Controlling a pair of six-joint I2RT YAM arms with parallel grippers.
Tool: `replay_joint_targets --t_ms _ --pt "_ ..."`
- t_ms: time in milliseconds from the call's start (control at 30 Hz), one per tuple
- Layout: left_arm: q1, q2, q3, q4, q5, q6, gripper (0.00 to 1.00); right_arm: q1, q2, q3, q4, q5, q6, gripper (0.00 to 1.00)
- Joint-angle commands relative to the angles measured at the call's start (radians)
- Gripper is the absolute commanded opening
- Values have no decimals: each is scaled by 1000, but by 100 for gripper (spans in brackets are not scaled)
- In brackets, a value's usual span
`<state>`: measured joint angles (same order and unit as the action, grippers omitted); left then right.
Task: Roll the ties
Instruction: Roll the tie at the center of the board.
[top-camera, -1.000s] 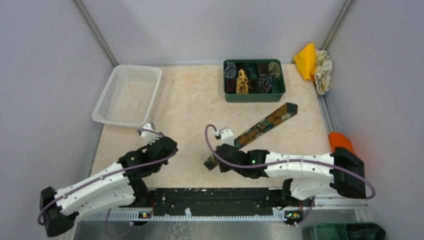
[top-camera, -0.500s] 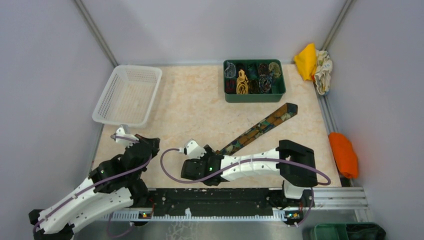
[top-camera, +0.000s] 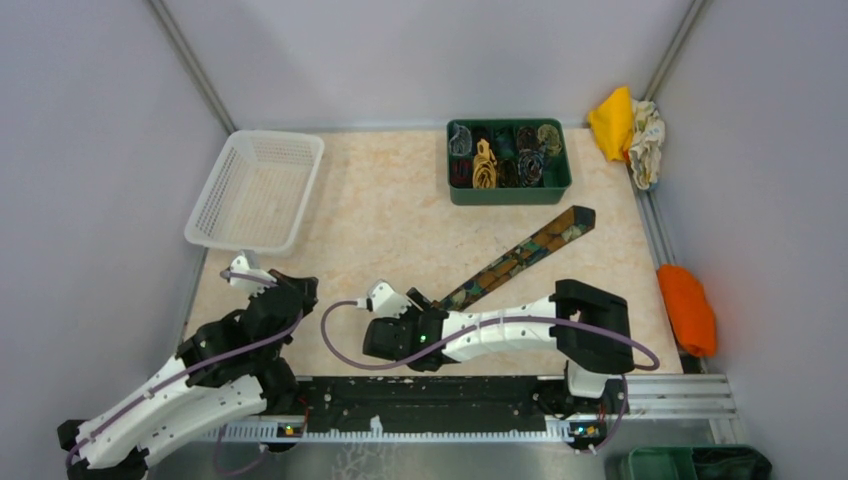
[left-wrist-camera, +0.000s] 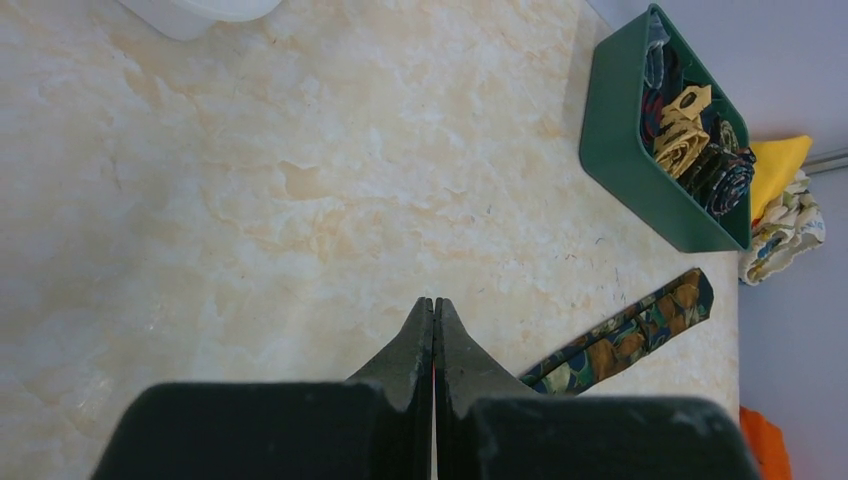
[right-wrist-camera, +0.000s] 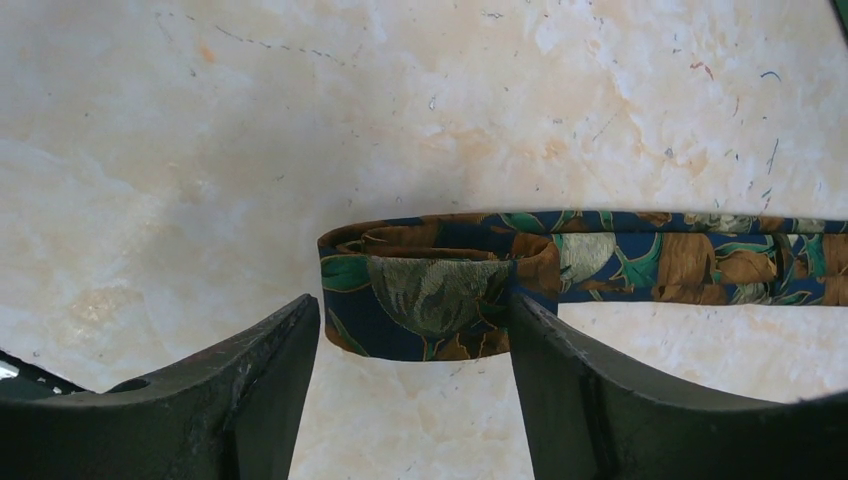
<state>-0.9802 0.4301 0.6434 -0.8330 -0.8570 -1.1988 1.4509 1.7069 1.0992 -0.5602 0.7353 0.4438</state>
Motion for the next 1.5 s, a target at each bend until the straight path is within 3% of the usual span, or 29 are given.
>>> replay_joint_targets --t_ms 0,300,767,900,1067,1133,1333,1467 --pt "-3 -32 10 -117 -80 -72 0 21 -58 17 52 -3 -28 68" --pt "-3 -35 3 -113 -86 -63 0 26 -47 -30 121 -118 -23 67" --pt "-3 -30 -26 -70 -91 -30 0 -99 15 -142 235 -200 -47 66" --pt "-3 -30 -40 -55 -94 -26 0 -118 49 -147 240 -225 -30 56" --pt "-3 -27 -37 -42 -116 -24 0 -159 82 -143 260 -243 -8 33" --pt "-3 -23 -32 -36 -140 -29 0 -178 68 -152 297 -253 -7 28" --pt "-3 30 -1 -5 -204 -24 0 -210 -28 -159 494 -423 -43 22" --pt "-2 57 34 69 -222 62 0 -239 -56 -145 613 -589 -42 22"
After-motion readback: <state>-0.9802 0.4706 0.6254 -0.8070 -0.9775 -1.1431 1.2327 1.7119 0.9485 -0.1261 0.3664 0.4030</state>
